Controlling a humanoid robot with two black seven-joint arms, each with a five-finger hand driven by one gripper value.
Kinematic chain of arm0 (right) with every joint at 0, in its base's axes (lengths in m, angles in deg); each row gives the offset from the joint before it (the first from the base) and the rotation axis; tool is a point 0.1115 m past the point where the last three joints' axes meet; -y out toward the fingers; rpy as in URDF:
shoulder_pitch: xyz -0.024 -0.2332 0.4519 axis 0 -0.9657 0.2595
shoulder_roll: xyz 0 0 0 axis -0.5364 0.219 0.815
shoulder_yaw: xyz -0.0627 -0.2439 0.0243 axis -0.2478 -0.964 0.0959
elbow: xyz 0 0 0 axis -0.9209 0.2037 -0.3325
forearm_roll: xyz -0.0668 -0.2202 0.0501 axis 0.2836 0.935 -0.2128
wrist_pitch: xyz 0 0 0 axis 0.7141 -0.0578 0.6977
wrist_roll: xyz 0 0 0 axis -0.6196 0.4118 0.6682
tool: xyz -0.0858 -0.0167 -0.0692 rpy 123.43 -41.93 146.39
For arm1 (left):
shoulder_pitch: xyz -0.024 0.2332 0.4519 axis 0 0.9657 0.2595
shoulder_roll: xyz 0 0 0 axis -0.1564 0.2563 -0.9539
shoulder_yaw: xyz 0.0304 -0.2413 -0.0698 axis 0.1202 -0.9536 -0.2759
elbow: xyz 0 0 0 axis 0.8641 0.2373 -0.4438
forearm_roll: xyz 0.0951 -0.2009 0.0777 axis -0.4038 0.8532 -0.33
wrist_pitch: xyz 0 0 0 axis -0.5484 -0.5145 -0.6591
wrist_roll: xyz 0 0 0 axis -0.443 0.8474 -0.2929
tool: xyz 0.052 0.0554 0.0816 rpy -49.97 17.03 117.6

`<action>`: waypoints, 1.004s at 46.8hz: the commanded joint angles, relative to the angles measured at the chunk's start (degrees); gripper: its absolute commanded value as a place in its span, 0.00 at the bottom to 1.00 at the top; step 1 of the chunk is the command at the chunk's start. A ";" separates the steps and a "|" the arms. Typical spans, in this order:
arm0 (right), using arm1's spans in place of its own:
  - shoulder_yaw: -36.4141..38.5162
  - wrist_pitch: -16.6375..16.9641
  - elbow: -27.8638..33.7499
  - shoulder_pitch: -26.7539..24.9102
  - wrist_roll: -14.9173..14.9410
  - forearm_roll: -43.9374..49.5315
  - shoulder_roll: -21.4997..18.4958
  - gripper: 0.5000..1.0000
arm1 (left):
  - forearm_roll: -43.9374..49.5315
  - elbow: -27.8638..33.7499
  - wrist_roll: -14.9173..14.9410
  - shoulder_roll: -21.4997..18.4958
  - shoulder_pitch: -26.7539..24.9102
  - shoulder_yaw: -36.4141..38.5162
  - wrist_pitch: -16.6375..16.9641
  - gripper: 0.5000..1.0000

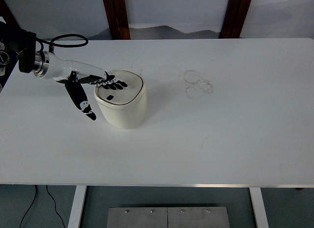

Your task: Open trash bin

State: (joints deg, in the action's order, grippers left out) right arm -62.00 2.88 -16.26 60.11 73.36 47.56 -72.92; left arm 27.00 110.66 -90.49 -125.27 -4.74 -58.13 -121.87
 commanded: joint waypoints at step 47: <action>0.00 0.00 0.00 0.00 0.00 0.00 0.00 0.99 | 2.96 0.34 0.11 -0.89 -3.12 -0.28 -0.02 1.00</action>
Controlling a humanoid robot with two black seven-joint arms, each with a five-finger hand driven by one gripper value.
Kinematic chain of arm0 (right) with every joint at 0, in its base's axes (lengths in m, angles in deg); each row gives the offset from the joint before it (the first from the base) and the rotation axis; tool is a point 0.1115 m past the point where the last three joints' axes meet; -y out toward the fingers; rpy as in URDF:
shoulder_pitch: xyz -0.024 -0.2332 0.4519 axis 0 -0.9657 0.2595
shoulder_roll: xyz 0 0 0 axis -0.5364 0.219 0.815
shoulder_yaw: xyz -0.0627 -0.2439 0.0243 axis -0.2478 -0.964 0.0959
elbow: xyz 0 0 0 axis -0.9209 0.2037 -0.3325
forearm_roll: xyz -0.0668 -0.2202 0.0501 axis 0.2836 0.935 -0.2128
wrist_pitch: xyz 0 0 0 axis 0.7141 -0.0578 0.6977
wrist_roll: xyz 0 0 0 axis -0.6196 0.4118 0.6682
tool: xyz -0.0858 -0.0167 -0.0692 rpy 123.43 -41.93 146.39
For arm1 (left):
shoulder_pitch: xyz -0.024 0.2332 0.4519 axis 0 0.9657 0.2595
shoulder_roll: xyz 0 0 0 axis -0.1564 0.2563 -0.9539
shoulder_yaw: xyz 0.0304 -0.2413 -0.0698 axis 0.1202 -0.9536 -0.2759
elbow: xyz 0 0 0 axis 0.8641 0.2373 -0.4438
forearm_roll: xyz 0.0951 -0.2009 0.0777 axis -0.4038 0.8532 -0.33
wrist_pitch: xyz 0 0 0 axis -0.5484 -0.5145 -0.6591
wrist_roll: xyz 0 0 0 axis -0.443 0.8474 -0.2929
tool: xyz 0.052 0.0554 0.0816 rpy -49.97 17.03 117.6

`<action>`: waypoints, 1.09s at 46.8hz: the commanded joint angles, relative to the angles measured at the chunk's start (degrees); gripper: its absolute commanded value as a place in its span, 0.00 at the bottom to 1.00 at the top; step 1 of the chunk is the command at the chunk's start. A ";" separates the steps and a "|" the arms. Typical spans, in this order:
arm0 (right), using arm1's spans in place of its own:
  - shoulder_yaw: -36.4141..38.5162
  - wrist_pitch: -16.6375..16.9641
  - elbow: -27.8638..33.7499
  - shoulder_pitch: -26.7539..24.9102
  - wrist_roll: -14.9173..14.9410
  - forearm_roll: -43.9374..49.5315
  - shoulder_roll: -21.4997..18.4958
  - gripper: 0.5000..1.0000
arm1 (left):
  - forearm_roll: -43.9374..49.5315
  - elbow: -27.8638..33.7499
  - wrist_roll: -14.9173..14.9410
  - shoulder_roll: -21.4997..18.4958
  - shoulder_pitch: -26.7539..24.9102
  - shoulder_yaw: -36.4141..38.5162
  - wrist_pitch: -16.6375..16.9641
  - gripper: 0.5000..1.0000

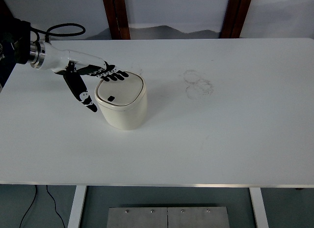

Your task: Open trash bin

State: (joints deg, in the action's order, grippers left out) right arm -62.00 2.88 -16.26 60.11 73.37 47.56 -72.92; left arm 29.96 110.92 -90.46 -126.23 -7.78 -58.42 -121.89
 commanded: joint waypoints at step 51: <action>0.00 0.00 0.00 0.00 0.00 0.00 0.00 0.99 | 0.01 3.42 2.54 -1.25 1.68 0.18 0.00 1.00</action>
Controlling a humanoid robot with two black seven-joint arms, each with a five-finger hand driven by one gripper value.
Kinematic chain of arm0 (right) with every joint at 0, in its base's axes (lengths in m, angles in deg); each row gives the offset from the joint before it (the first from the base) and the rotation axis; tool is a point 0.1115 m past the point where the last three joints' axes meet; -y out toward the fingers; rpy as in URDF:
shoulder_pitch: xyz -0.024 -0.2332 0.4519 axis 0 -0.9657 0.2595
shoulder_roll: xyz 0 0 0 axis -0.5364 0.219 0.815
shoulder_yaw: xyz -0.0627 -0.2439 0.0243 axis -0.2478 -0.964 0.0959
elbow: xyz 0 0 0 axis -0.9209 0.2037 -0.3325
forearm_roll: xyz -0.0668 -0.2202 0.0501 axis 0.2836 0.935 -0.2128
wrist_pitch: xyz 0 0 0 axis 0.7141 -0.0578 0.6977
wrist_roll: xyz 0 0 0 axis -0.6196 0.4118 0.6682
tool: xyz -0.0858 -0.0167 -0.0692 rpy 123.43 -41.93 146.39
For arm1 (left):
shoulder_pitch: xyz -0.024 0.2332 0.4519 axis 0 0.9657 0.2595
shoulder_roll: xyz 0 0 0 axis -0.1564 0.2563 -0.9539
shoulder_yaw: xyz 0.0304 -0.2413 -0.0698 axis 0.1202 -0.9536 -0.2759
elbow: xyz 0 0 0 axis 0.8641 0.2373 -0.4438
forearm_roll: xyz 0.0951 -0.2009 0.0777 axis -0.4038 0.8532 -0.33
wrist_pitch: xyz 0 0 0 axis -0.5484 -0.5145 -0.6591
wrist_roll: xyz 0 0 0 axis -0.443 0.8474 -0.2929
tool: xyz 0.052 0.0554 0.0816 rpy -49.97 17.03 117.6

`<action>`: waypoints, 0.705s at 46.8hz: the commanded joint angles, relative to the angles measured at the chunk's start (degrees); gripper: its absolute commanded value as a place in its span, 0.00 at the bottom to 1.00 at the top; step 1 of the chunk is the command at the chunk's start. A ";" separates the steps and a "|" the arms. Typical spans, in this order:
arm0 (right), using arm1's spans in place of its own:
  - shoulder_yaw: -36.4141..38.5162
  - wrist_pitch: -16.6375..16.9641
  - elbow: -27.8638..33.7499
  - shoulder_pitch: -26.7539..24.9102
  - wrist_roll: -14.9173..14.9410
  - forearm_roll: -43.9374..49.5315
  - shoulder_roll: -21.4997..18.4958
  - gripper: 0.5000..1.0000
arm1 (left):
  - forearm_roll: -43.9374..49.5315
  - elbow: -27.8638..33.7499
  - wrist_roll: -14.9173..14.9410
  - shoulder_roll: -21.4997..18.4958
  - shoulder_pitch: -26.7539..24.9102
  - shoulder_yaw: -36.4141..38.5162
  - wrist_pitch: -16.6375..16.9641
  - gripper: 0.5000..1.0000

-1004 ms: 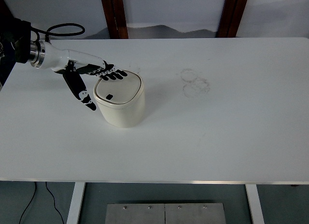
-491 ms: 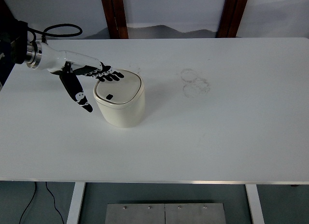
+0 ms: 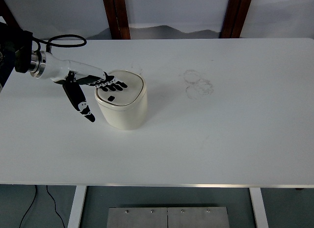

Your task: Open trash bin

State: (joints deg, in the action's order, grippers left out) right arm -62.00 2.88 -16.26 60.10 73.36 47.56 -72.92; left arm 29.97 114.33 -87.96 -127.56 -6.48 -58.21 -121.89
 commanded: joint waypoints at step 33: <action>0.00 0.00 0.00 0.00 0.00 0.00 0.00 0.99 | 0.00 -0.08 0.05 0.07 1.35 -0.03 0.00 1.00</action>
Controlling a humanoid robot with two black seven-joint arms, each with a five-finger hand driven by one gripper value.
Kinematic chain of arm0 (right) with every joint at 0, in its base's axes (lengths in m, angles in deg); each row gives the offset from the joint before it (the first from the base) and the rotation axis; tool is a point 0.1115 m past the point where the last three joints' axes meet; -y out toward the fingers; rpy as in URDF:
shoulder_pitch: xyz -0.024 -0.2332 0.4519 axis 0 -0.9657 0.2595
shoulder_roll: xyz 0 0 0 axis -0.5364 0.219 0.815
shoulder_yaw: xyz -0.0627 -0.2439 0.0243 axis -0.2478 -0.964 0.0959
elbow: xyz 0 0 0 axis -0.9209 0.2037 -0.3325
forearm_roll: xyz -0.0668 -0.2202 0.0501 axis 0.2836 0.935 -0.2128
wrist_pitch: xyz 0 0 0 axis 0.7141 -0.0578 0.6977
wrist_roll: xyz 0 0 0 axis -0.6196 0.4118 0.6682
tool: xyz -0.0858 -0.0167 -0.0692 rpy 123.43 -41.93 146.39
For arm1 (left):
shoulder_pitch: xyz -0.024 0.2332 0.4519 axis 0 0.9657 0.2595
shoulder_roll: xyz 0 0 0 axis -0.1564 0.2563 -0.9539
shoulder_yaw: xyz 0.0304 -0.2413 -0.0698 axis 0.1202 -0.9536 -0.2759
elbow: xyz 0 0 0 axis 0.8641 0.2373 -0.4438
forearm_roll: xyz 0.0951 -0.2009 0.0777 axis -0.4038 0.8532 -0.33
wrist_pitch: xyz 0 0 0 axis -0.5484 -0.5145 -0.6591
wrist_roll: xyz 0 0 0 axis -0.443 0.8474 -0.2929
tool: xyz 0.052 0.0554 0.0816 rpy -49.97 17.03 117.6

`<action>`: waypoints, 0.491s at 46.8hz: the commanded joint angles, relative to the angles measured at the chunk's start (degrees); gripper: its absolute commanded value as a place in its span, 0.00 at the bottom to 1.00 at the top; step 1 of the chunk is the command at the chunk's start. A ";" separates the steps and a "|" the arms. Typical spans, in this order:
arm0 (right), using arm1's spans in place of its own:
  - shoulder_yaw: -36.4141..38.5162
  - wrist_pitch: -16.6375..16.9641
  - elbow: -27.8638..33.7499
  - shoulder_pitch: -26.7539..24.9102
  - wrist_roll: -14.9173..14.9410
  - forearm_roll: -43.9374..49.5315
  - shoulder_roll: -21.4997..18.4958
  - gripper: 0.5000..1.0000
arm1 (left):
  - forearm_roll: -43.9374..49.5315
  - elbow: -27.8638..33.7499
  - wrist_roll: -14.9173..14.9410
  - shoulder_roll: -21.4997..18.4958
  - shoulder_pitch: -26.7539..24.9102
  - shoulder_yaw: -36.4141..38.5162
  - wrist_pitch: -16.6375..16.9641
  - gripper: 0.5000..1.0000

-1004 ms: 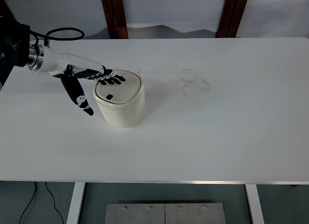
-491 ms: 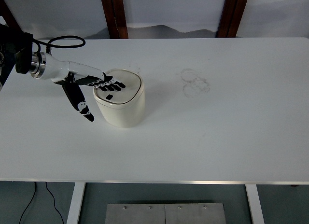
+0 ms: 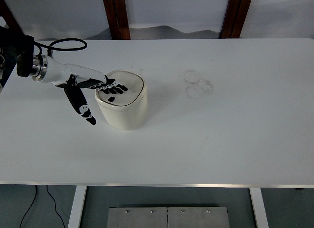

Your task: Open trash bin

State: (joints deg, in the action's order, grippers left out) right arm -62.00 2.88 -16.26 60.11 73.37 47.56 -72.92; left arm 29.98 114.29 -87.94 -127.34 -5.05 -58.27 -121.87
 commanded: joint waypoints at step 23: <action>0.00 0.00 0.00 0.00 0.00 0.00 0.00 0.99 | 2.88 -0.66 -0.07 -0.41 -3.25 -0.14 -0.02 1.00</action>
State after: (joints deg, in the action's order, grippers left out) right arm -62.00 2.88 -16.26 60.11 73.37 47.55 -72.92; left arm 32.31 113.74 -87.96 -127.69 -8.06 -58.40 -121.90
